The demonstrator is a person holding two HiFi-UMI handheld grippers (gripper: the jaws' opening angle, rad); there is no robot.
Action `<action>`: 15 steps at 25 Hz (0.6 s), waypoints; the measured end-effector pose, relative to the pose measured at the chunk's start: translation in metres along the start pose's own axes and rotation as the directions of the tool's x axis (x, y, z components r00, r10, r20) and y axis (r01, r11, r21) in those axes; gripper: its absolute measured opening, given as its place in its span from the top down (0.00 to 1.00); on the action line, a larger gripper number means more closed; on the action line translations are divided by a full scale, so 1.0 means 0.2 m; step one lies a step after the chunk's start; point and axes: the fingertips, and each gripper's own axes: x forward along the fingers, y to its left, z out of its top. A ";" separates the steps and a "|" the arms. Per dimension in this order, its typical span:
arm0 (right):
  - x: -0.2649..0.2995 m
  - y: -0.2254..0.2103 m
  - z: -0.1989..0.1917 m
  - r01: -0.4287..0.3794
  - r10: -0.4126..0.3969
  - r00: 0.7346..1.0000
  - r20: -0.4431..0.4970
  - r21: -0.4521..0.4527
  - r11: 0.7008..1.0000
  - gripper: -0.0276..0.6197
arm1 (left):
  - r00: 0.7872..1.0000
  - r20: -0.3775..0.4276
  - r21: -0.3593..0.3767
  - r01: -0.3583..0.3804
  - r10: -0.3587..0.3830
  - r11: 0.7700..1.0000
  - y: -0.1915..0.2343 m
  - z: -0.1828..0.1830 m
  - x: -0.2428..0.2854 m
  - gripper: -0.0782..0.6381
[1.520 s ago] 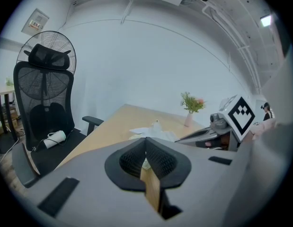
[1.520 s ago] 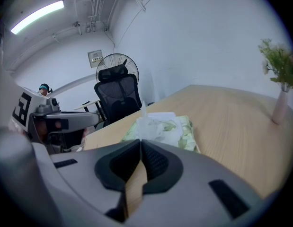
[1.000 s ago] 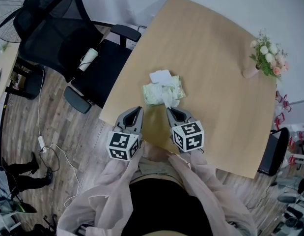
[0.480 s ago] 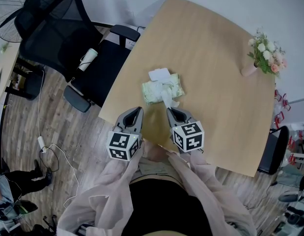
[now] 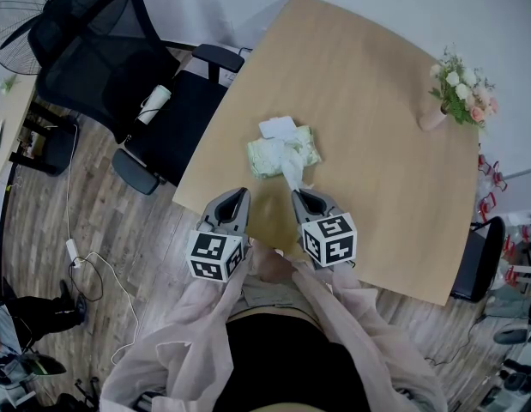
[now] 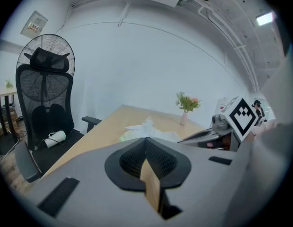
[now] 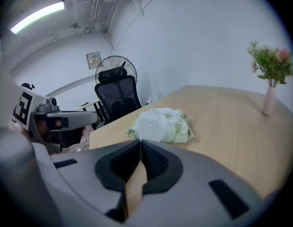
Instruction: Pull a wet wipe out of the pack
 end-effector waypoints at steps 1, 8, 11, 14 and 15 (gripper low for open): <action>0.00 0.00 0.00 0.000 0.000 1.000 0.001 0.000 1.000 0.93 | 1.000 0.000 0.000 0.000 0.000 1.000 0.00 0.00 0.00 0.88; -0.03 0.01 -0.03 0.003 -0.003 1.000 0.000 0.004 1.000 0.93 | 1.000 0.001 0.007 0.006 -0.006 1.000 -0.02 -0.01 -0.01 0.88; -0.04 0.00 -0.04 0.007 -0.007 1.000 0.000 0.007 1.000 0.93 | 1.000 0.002 0.008 0.007 -0.007 1.000 -0.03 -0.01 -0.01 0.88; -0.06 -0.01 -0.04 0.011 -0.011 1.000 0.001 0.010 1.000 0.93 | 1.000 0.003 0.009 0.010 -0.010 1.000 -0.05 -0.01 -0.01 0.88; -0.07 -0.01 -0.04 0.012 -0.012 1.000 0.003 0.011 1.000 0.93 | 1.000 0.002 0.009 0.012 -0.012 1.000 -0.05 -0.01 -0.01 0.88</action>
